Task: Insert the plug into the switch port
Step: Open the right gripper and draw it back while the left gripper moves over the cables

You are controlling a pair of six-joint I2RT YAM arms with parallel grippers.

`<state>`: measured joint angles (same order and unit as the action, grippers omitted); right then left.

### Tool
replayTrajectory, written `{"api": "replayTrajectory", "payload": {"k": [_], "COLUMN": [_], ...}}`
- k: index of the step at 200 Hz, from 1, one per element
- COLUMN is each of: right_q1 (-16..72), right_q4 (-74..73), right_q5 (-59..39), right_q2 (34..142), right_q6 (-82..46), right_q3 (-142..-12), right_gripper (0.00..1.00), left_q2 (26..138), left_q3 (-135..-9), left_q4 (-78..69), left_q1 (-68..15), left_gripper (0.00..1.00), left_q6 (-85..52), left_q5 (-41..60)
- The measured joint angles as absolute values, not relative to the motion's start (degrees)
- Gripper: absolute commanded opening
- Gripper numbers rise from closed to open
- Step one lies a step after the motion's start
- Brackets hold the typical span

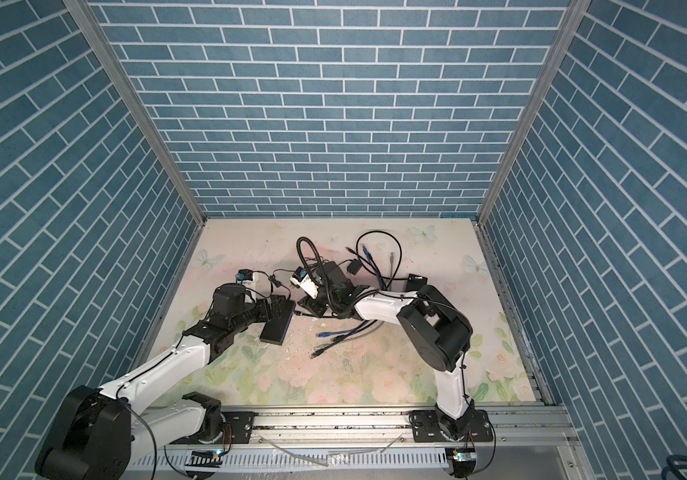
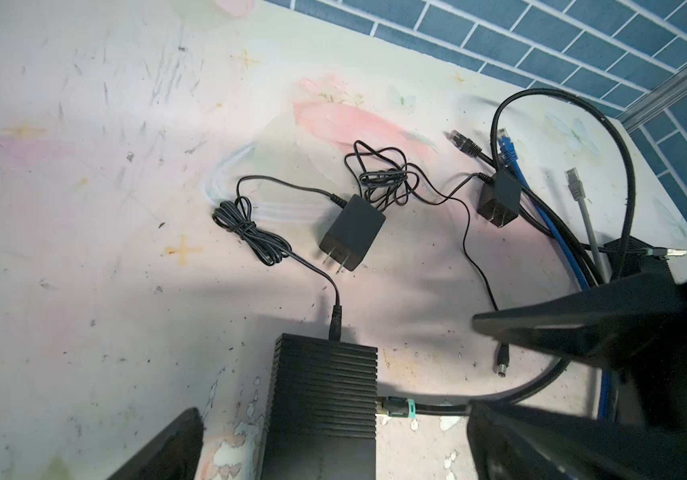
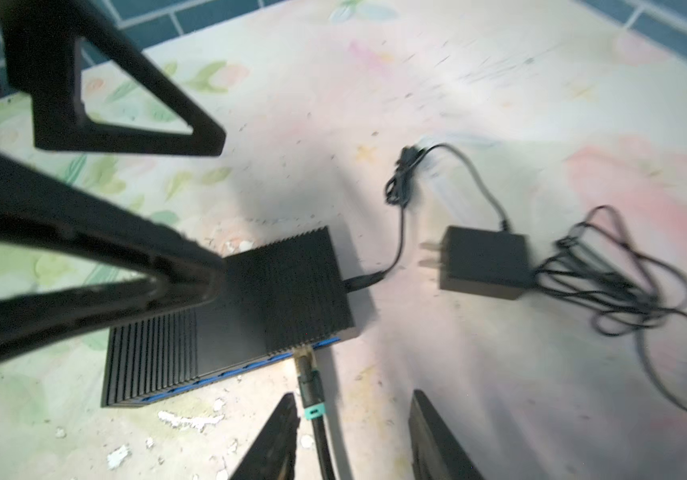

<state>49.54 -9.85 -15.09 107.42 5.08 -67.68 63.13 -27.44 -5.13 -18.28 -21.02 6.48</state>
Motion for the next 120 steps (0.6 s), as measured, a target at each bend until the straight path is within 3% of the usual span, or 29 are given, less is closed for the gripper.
{"api": "replayTrajectory", "payload": {"k": [49,120], "right_q1": [44.77,36.88], "right_q4": [-2.61,4.08], "right_q5": [-8.88,-3.7], "right_q2": [95.39,83.79], "right_q6": [2.85,1.23], "right_q3": [-66.02,-55.22], "right_gripper": [0.45,0.45], "left_q2": [62.61,68.47], "left_q3": [-28.6,-30.85], "left_q4": [-3.25,-2.92], "left_q1": [-20.45,-36.01], "left_gripper": [1.0,1.0], "left_q6": [-16.49,-9.15], "left_q5": [7.73,7.94]}}
